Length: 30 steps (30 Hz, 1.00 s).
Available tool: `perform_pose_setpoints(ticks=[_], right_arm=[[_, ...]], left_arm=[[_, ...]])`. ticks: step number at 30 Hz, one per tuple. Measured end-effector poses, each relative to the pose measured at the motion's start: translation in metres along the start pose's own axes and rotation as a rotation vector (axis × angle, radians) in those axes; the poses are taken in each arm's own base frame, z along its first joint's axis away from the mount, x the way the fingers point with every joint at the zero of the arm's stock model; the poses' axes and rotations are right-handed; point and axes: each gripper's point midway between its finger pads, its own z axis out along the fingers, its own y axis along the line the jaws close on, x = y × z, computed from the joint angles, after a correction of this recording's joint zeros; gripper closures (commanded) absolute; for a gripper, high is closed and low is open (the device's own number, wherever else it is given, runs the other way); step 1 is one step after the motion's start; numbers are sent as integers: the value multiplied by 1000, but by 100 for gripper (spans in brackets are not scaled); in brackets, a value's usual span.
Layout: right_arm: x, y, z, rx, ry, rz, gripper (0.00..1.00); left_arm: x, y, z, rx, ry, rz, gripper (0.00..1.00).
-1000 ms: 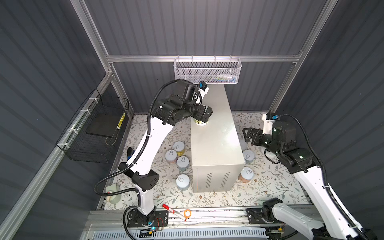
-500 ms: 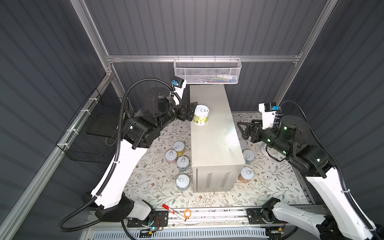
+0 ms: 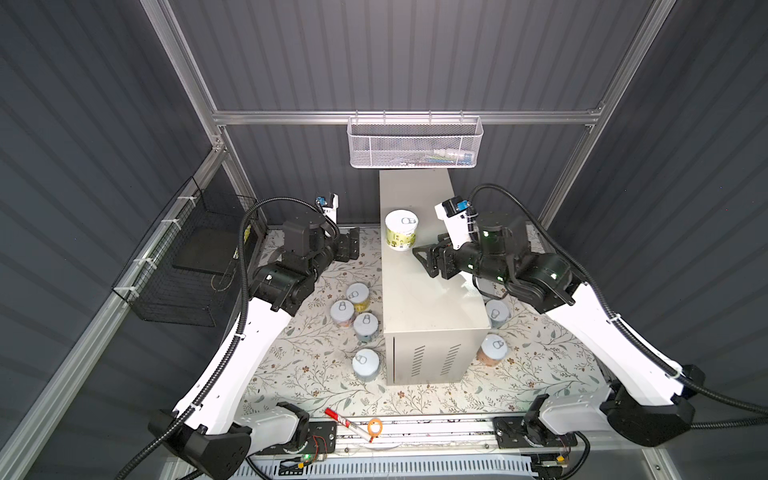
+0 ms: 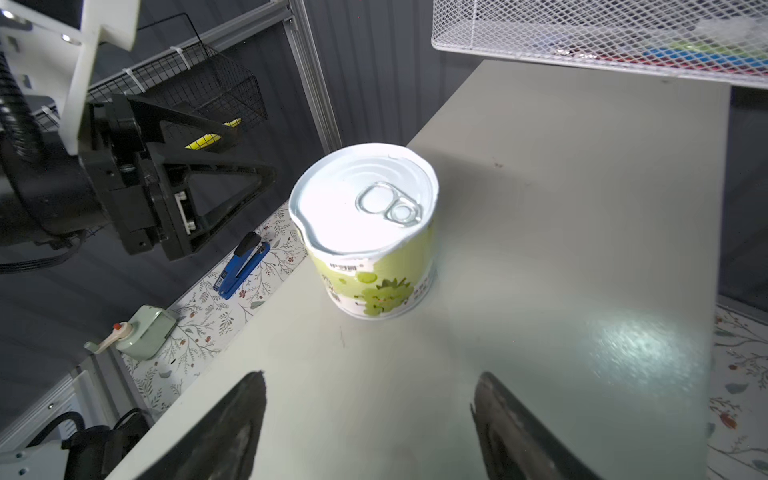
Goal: Place and organize the canned foods onto the counter
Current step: 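Release the can on the cabinet while the right gripper reaches toward it, then grasp the can with the right gripper and slide it toward the basket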
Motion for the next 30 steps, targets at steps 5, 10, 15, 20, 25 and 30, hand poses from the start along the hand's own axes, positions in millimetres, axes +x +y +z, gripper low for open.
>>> perform_pose_setpoints(ticks=[5,10,15,20,25,30], right_arm=[[-5,5,17,-9,8,-5,25],[-17,9,26,-16,-9,-7,20],[-24,8,41,-1,-8,-16,22],[-26,3,61,41,7,-29,24],[-26,-4,71,80,19,-38,25],[-30,-18,79,125,17,-31,25]], left_arm=[[-1,-2,10,38,-1,-47,20],[8,-7,25,68,29,-71,20],[13,-9,30,84,44,-79,20],[11,-10,33,96,37,-86,20],[12,-6,36,96,41,-90,19],[15,-3,42,95,55,-95,19]])
